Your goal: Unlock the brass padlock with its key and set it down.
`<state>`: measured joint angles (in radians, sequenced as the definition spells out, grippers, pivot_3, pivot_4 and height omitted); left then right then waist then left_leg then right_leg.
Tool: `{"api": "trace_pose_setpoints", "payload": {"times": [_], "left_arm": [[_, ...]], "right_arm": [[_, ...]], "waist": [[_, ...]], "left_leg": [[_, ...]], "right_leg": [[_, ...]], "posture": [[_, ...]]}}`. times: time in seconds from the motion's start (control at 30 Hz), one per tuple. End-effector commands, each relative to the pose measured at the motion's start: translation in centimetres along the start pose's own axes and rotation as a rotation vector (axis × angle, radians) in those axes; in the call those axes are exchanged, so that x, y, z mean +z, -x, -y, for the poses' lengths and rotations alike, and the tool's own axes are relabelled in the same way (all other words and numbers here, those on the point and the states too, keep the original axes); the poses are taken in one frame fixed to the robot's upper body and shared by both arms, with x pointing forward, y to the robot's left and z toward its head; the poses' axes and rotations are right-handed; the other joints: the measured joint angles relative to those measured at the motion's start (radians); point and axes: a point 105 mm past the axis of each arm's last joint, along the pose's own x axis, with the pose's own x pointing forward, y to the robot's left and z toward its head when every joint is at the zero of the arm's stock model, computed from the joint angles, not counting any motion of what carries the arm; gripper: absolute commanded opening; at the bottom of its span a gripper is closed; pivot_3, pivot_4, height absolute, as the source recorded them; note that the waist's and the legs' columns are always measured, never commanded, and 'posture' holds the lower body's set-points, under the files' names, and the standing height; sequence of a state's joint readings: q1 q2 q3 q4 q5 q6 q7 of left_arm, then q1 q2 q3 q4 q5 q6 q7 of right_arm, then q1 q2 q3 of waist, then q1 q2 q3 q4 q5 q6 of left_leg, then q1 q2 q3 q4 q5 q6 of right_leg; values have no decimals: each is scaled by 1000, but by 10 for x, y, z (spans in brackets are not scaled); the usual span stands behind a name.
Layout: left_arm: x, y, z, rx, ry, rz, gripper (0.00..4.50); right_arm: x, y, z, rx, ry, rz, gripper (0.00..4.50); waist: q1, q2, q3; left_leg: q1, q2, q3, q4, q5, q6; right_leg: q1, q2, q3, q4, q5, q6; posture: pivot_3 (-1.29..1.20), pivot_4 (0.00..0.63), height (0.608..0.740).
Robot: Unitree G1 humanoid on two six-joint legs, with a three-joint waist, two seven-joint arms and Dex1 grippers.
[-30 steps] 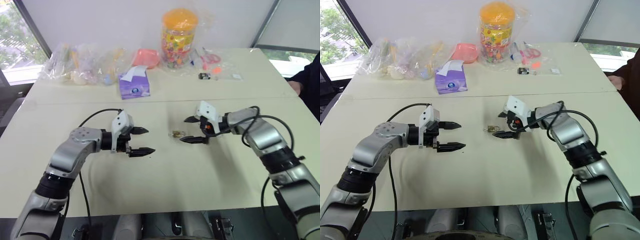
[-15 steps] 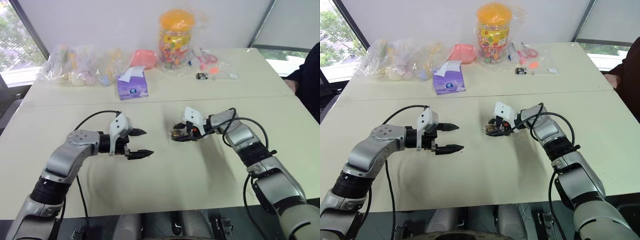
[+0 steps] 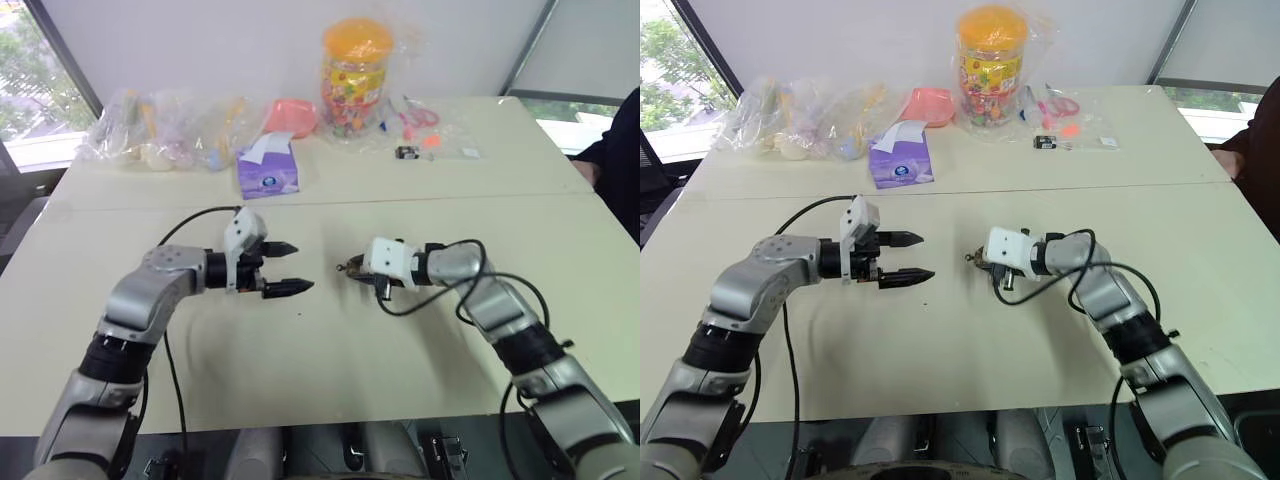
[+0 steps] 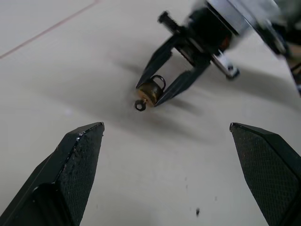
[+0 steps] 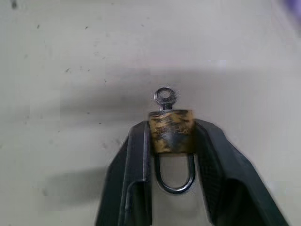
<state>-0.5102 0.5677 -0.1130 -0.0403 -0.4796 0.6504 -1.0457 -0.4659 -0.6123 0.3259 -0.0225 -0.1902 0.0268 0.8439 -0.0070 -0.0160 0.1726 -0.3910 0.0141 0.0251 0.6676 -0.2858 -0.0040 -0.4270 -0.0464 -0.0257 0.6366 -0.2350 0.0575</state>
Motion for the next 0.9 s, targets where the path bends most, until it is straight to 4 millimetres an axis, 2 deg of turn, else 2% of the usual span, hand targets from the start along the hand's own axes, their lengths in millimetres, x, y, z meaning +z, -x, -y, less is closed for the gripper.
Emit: {"api": "trace_pose_setpoints", "payload": {"times": [0.03, 0.23, 0.47, 0.5, 0.53, 0.6, 0.8, 0.9], "left_arm": [[20, -1, -1, -36, 14, 68, 4500], [41, -9, 1, -133, 85, 131, 4500], [53, -12, 4, -185, 107, 160, 4500], [54, -12, 4, -187, 105, 159, 3949], [54, -12, 4, -189, 103, 159, 3676], [54, -12, 4, -191, 104, 164, 2842], [53, -13, 6, -191, 96, 158, 115], [53, -15, 6, -189, 93, 157, 115]], "right_arm": [[38, 19, 18, -174, 241, 87, 716], [67, 34, 18, -306, 404, 142, 716], [76, 36, 18, -313, 434, 159, 716], [77, 36, 19, -313, 436, 163, 716], [78, 36, 19, -312, 437, 165, 716], [78, 36, 19, -311, 438, 166, 716], [81, 36, 19, -308, 446, 173, 716], [83, 37, 19, -305, 451, 175, 716]], "waist": [[-4, 0, 0], [-4, 0, 0], [-4, 0, 0], [-4, 0, 0], [-4, 0, 0], [-4, 0, 0], [-4, 0, 0], [-4, 0, 0]], "left_leg": [[0, 0, 0, 0, 0, 0], [0, 0, 0, 0, 0, 0], [0, 0, 0, 0, 0, 0], [0, 0, 0, 0, 0, 0], [0, 0, 0, 0, 0, 0], [0, 0, 0, 0, 0, 0], [0, 0, 0, 0, 0, 0], [0, 0, 0, 0, 0, 0]], "right_leg": [[0, 0, 0, 0, 0, 0], [0, 2, 0, 1, 0, 0], [0, 2, 0, 1, 0, 0], [0, 2, 0, 1, 0, 0], [0, 2, 0, 1, 0, 0], [0, 2, 0, 1, 0, 0], [0, 2, 0, 1, 0, 0], [0, 2, 0, 1, 0, 0]], "posture": [[0, 150, 737], [0, 150, 737], [0, 150, 737], [0, 150, 737], [0, 150, 737], [0, 150, 737], [0, 150, 737], [0, 150, 737]]}}
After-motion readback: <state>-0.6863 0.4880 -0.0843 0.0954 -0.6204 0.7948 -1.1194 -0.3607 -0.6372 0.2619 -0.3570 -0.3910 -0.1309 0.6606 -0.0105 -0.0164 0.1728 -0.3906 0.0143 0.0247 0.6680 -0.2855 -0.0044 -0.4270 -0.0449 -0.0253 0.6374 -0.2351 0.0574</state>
